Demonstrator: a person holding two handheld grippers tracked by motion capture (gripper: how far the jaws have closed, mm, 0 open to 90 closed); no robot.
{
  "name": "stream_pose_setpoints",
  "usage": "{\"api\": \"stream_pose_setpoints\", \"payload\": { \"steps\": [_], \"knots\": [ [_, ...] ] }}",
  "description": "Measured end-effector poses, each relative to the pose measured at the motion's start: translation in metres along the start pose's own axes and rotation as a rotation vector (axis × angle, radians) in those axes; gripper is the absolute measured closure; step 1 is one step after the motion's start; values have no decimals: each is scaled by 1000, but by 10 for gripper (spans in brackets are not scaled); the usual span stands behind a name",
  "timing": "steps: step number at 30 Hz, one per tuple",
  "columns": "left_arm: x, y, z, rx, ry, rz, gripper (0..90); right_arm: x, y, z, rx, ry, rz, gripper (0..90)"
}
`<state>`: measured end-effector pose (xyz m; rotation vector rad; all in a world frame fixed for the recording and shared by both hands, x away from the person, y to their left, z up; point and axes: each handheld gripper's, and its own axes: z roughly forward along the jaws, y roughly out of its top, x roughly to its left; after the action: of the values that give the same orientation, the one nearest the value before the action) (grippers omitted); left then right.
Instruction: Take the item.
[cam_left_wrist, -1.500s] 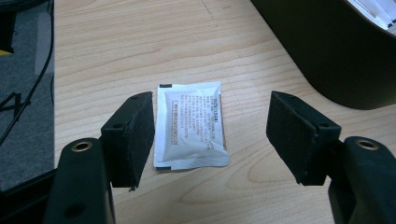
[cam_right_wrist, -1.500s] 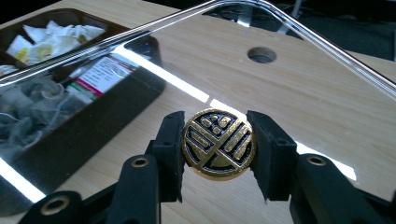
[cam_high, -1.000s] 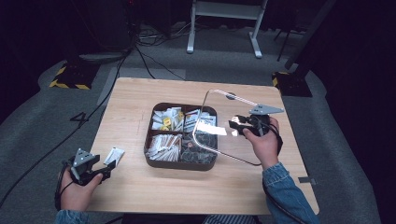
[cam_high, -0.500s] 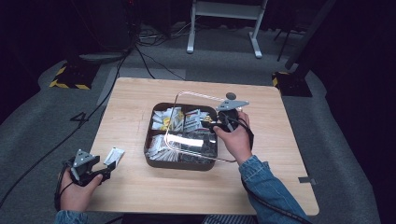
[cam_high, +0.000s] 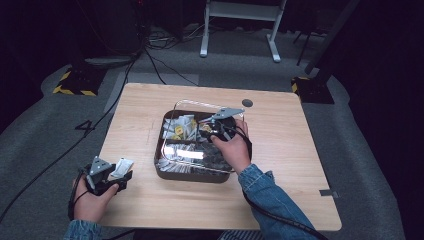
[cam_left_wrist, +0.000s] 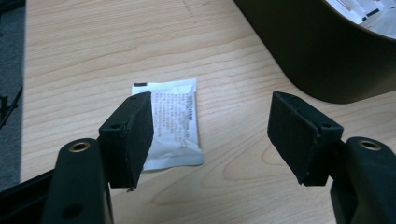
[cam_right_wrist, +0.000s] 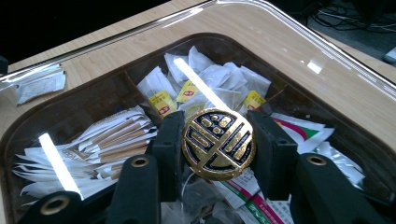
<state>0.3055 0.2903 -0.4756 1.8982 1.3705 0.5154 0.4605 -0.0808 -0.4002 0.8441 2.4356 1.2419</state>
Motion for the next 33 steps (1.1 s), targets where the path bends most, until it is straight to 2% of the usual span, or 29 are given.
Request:
{"api": "stream_pose_setpoints", "payload": {
  "steps": [14,24,33],
  "knots": [
    [-11,5,14,29,-33,42,318,8,-4,31,27,-1,-34,588],
    [-10,3,12,24,-30,37,318,13,-9,47,53,9,-41,588],
    [-9,2,9,23,-25,31,318,14,-11,50,57,12,-46,588]
  ]
}}
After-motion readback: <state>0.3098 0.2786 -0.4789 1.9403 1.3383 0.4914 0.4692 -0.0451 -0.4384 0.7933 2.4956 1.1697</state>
